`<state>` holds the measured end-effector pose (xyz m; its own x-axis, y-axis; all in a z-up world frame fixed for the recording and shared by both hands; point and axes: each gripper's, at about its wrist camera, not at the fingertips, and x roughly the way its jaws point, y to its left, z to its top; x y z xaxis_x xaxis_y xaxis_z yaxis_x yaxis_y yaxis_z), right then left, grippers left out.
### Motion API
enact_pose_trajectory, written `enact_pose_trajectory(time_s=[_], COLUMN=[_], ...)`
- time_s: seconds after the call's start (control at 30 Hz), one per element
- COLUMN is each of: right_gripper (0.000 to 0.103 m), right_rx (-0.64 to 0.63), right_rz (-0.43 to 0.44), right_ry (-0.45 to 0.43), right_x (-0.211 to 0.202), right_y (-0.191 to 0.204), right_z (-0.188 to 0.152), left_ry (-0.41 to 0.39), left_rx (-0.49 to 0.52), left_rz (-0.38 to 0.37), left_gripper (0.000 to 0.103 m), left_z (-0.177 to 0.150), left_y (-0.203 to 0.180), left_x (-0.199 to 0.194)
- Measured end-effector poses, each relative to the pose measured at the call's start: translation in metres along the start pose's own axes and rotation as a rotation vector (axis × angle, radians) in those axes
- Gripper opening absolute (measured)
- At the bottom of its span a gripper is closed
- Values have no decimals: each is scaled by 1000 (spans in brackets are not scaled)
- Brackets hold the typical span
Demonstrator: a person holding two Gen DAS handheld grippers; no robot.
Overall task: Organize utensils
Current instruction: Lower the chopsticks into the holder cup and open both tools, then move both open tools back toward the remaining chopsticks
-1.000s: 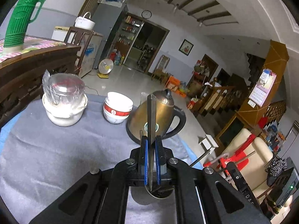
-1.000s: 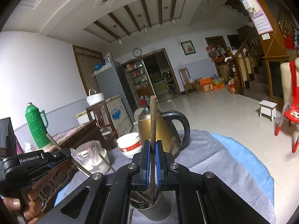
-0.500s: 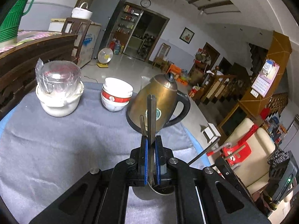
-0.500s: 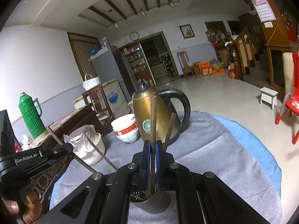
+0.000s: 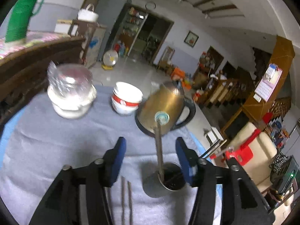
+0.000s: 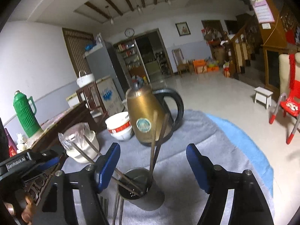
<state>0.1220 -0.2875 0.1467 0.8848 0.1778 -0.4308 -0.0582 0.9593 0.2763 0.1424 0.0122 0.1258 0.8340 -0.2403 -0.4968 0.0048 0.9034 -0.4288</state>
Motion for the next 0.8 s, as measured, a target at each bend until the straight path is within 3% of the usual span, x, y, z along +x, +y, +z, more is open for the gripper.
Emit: enact_pose_trajectory(time_s=[0.1,0.23,0.57,0.7,0.8], right_gripper=[77,77,77,77,77], right_rx=[6,-27,-76,-72,-85], right_rz=[22,39,21,47,101], right_ry=[-6,80,494,576,591], right_x=[-20,-25,17,21,25], right_y=[-1,2,1,5,19], right_z=[-6,-34,-144,-164,-164], left_ry=[-60,-62,231,315,335], left_rx=[-10,-11,-40,-54,-61], left_rz=[44,160,410,468,459], left_gripper=[76,81,81,81,81], left_z=[-6,-33,-127,-149,-156], left_y=[21,58,136,147,142], left_x=[-26,-43,-26,-25,-27])
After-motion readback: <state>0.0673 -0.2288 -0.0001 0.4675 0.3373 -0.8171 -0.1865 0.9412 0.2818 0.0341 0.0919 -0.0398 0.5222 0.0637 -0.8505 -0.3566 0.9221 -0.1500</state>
